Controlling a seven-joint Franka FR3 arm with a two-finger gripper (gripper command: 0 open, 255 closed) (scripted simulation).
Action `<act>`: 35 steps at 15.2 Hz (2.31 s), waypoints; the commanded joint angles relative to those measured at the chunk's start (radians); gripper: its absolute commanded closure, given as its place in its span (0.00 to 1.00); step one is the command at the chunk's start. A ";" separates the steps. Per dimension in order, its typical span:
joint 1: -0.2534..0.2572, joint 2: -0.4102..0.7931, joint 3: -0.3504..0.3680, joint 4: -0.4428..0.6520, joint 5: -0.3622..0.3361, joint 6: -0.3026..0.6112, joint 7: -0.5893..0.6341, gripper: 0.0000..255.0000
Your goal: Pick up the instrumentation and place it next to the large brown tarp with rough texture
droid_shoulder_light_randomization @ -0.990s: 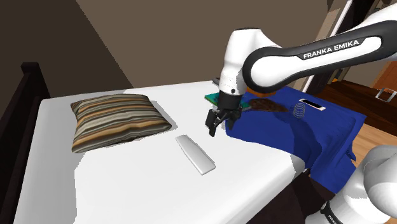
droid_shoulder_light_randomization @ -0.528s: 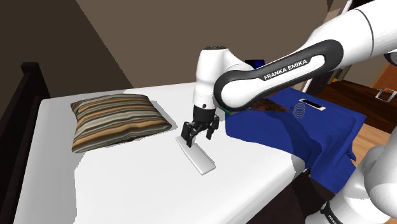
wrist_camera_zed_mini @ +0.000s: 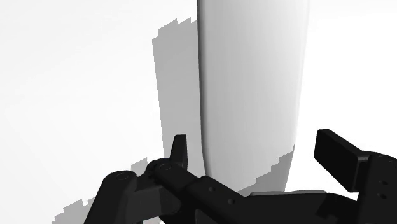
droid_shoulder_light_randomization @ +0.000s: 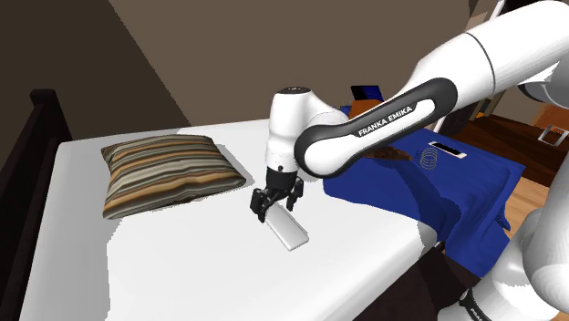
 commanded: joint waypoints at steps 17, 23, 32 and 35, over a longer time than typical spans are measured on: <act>0.001 0.011 -0.002 -0.010 -0.007 0.020 0.004 1.00; -0.004 -0.030 0.004 0.014 0.018 -0.040 -0.013 1.00; -0.011 -0.092 0.009 0.070 0.053 -0.152 -0.038 1.00; -0.012 -0.109 0.010 0.093 0.063 -0.190 -0.044 1.00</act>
